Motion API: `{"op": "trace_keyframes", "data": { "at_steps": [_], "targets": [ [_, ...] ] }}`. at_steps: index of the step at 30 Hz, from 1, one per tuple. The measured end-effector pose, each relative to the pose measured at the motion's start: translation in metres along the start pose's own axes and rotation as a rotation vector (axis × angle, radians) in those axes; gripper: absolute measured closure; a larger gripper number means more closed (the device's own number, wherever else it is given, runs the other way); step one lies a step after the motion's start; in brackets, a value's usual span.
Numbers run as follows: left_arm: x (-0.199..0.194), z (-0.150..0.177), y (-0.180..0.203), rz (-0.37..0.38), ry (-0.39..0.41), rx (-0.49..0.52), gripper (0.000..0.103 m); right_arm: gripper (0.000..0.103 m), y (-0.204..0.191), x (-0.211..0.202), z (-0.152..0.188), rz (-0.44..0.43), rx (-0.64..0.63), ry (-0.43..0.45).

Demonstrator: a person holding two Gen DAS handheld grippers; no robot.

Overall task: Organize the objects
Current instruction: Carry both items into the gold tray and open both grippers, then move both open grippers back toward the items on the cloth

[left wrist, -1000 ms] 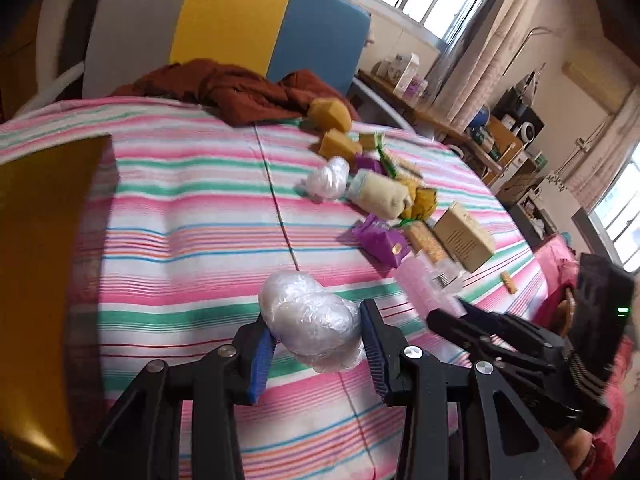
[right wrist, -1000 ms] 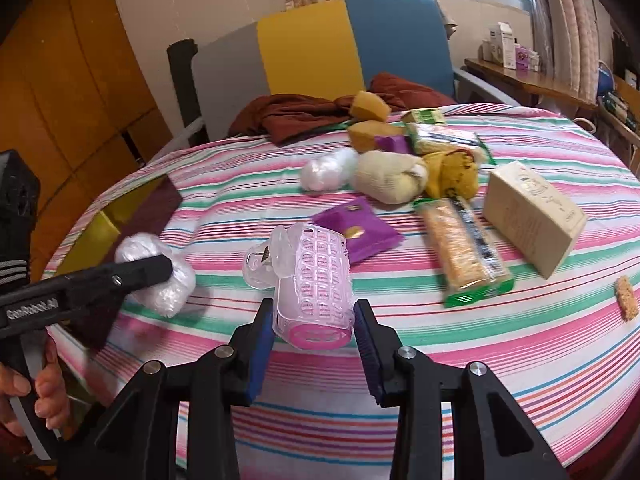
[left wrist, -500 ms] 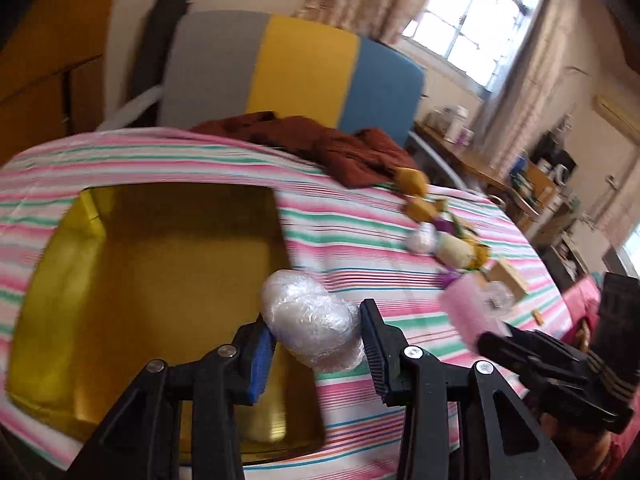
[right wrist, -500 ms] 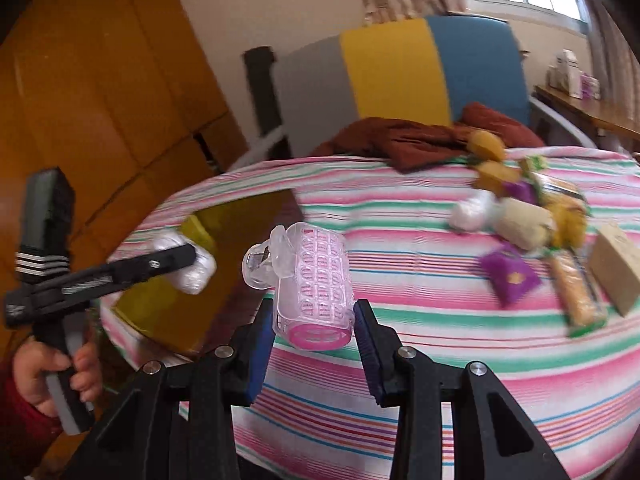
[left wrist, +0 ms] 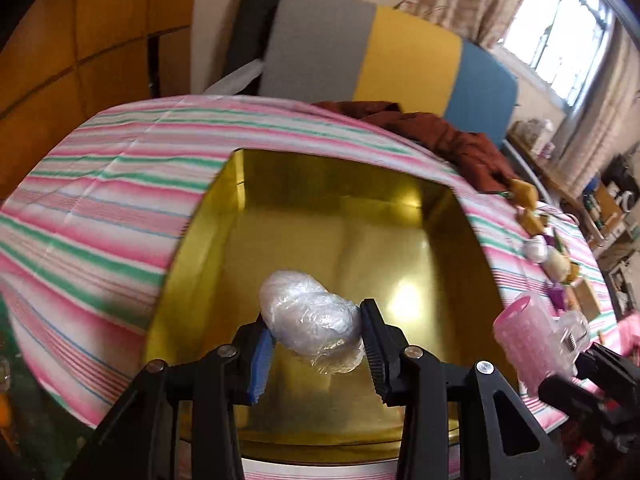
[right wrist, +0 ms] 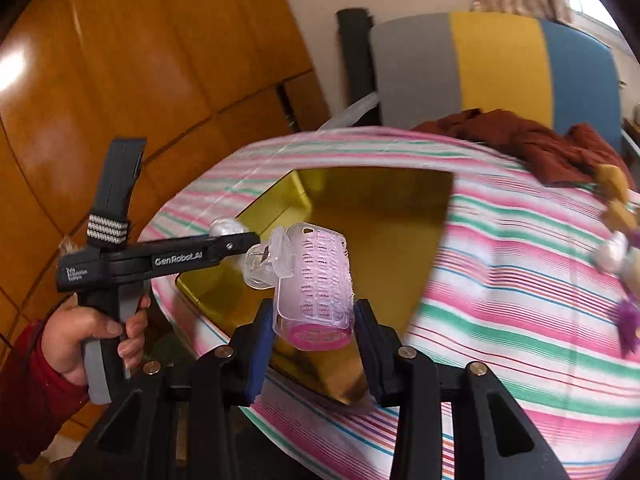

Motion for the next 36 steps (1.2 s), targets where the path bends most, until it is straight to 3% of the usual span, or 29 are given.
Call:
{"op": "trace_keyframes", "data": {
  "at_steps": [8, 10, 21, 22, 24, 25, 26, 30, 36],
  "targets": [
    [0.013, 0.006, -0.029, -0.04, -0.047, 0.002, 0.062, 0.062, -0.018, 0.066, 0.002, -0.013, 0.004, -0.105],
    [0.014, 0.008, -0.034, -0.053, -0.051, -0.007, 0.062, 0.055, -0.021, 0.074, 0.007, -0.028, 0.025, -0.138],
    [0.013, 0.007, -0.047, -0.089, -0.04, -0.026, 0.06, 0.055, -0.02, 0.023, 0.015, -0.041, 0.04, -0.056],
    [0.011, 0.005, -0.048, -0.102, -0.03, -0.022, 0.056, 0.055, -0.018, 0.019, 0.015, -0.04, 0.044, -0.048],
    [0.008, 0.001, -0.049, -0.134, -0.014, -0.019, 0.032, 0.055, -0.014, 0.015, 0.013, -0.035, 0.051, -0.036],
    [0.004, -0.002, -0.05, -0.154, -0.006, -0.02, 0.011, 0.055, -0.012, 0.013, 0.013, -0.035, 0.057, -0.033],
    [0.0, -0.005, -0.05, -0.164, 0.009, -0.021, 0.003, 0.055, -0.011, 0.017, 0.011, -0.034, 0.062, -0.03],
    [-0.017, -0.016, -0.051, -0.182, 0.075, -0.042, 0.003, 0.055, -0.001, 0.007, 0.01, -0.023, 0.08, -0.011],
    [-0.039, -0.025, -0.061, -0.209, 0.146, -0.173, 0.0, 0.055, 0.019, -0.007, 0.008, 0.017, 0.117, 0.02]
  ]
}}
Point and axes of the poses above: each gripper's, at about its wrist camera, not at the fingertips, and x roughly the way its jaws point, y to its right, z to its underside, the point moved 8 cm from there along x, roughly the way its jaws point, and after that the axes turned 4 degrees about y, right-handed, at the moved point
